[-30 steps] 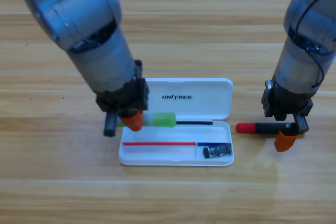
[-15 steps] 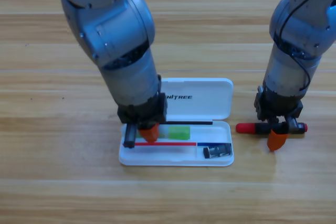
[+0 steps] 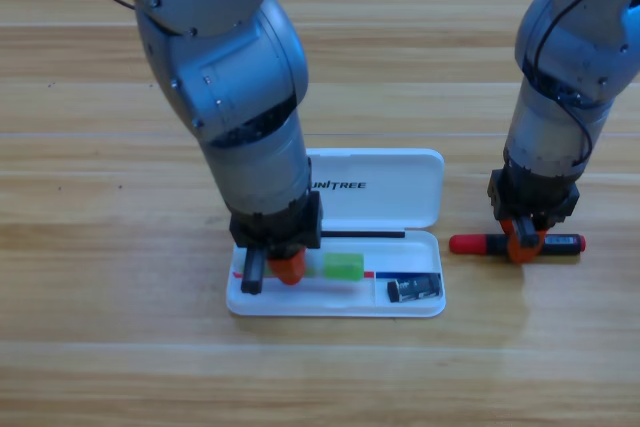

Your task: Clean up eraser and pencils

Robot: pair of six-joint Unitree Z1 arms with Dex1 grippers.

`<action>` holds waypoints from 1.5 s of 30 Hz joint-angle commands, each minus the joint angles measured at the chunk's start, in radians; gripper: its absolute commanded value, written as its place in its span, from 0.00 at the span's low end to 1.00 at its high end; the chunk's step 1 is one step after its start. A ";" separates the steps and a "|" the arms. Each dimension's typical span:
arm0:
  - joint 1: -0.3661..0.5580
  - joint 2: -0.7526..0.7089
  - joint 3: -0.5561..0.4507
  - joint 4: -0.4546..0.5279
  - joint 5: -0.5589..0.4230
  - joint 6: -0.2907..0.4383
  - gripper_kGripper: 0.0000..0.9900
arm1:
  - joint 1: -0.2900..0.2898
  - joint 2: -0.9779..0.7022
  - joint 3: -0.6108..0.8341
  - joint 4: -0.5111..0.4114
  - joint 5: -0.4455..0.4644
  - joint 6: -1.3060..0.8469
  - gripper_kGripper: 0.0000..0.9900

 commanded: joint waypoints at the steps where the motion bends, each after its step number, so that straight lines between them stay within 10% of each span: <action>1: -0.017 0.060 -0.007 -0.001 -0.010 -0.010 0.00 | -0.044 0.104 0.022 -0.026 -0.015 -0.018 0.00; 14: -0.017 0.060 -0.009 0.000 -0.004 -0.012 0.00 | -0.050 0.092 0.028 -0.023 -0.015 -0.022 0.00; 21: -0.017 0.058 -0.006 0.005 0.004 -0.022 0.75 | -0.050 0.078 0.033 -0.022 -0.020 -0.021 0.00; 26: -0.017 0.055 -0.006 0.005 0.006 -0.025 0.91 | -0.050 0.063 0.042 -0.020 -0.024 -0.016 0.00; 36: -0.017 -0.025 0.016 0.005 -0.008 -0.035 1.00 | 0.022 -0.247 0.013 0.264 0.068 0.044 0.00; 45: 0.012 -0.223 0.074 0.008 -0.020 -0.044 1.00 | 0.139 -0.176 -0.154 0.377 0.152 0.160 0.00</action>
